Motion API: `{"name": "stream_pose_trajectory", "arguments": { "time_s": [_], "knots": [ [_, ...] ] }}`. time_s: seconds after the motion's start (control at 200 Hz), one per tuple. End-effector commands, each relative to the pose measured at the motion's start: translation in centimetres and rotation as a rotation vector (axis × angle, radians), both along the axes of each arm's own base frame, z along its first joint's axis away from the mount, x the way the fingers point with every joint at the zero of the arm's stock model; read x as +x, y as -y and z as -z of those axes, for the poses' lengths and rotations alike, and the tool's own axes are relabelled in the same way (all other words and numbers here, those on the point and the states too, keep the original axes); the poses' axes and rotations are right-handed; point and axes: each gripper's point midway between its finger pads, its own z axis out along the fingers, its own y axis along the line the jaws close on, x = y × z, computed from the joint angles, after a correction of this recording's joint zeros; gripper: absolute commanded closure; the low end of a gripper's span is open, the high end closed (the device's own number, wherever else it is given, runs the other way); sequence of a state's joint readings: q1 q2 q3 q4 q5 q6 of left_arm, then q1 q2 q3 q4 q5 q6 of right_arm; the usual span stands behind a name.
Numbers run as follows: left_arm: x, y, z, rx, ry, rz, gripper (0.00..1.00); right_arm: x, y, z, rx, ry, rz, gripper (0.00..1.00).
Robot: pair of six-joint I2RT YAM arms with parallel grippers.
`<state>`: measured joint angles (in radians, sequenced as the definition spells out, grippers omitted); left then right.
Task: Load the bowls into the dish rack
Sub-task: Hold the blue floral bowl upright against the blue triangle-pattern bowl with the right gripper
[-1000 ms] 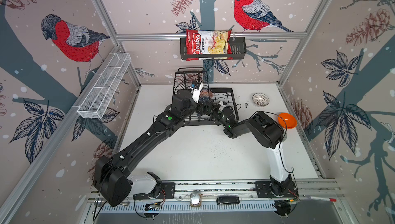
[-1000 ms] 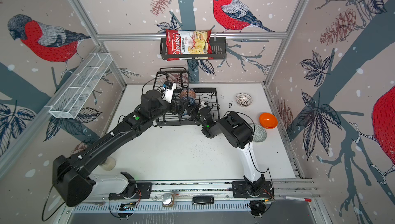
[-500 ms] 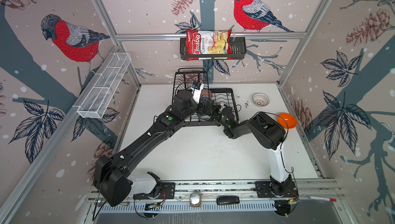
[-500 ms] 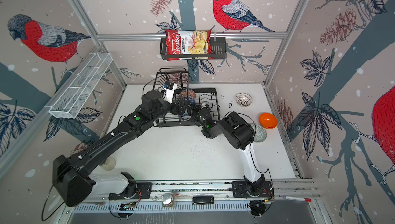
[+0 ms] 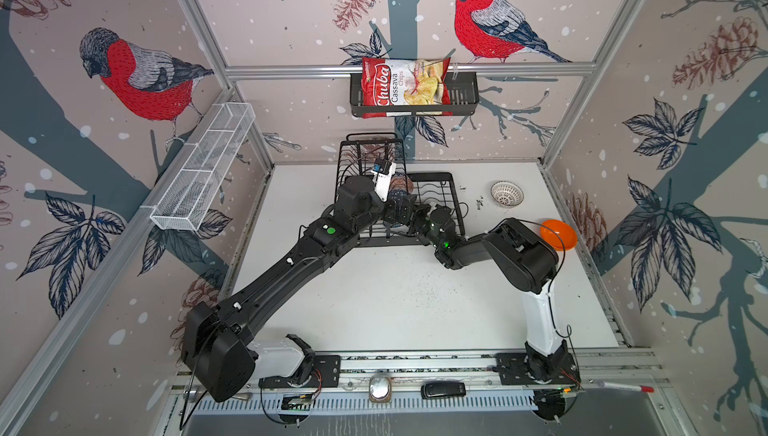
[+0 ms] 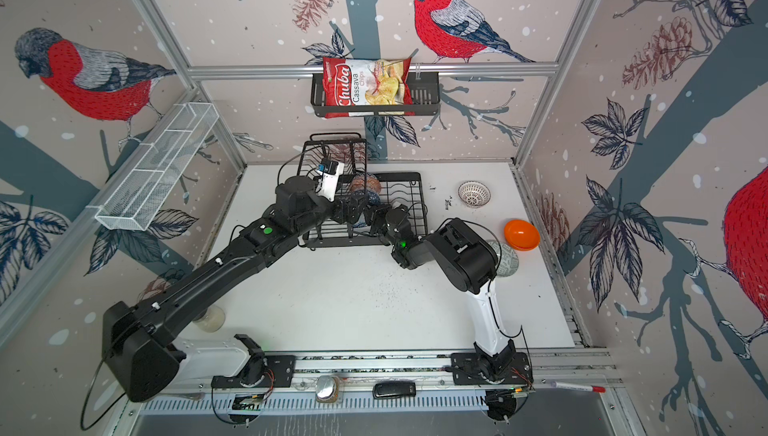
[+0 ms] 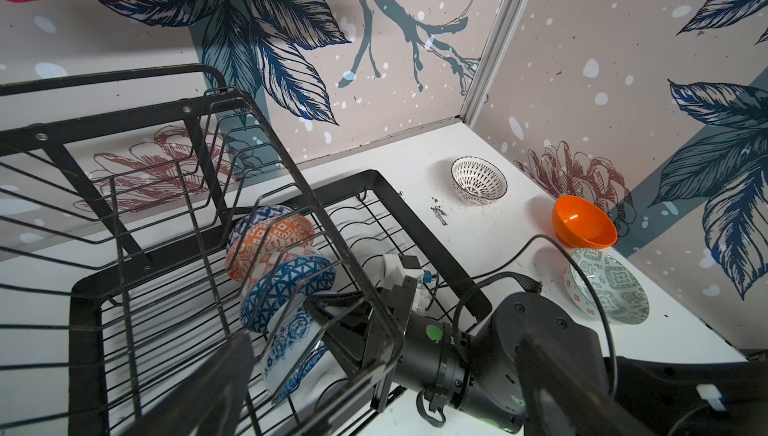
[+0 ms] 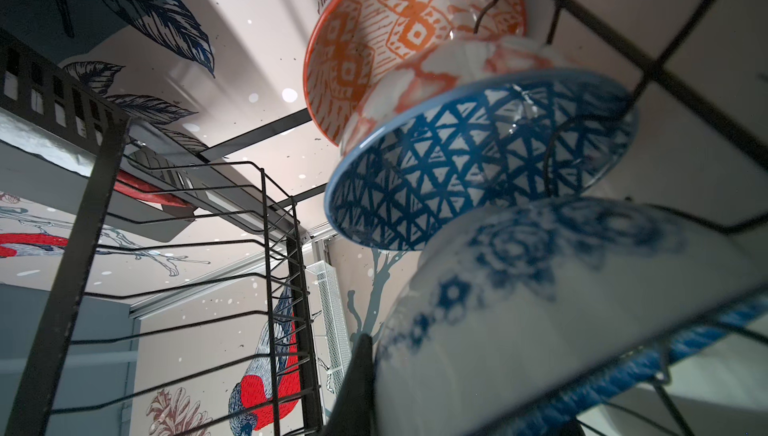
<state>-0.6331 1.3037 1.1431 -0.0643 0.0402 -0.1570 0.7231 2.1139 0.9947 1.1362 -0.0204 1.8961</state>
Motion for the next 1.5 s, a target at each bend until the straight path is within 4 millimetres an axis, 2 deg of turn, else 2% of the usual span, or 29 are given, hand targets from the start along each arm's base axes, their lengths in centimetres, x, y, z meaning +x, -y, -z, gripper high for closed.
{"name": "stream_pose_trajectory", "arguments": {
  "time_s": [0.0, 1.086, 1.496],
  "knots": [
    [0.06, 0.12, -0.34, -0.004, 0.016, -0.002, 0.02, -1.02, -0.56, 2.22, -0.044, -0.090, -0.045, 0.88],
    [0.15, 0.18, -0.03, 0.005, 0.012, -0.005, 0.02, -1.75, -0.73, 2.33, -0.039, -0.105, -0.076, 0.82],
    [0.16, 0.11, -0.03, 0.009, 0.014, -0.008, 0.02, -1.31, -0.44, 1.70, -0.035, -0.085, -0.079, 0.74]
  ]
}}
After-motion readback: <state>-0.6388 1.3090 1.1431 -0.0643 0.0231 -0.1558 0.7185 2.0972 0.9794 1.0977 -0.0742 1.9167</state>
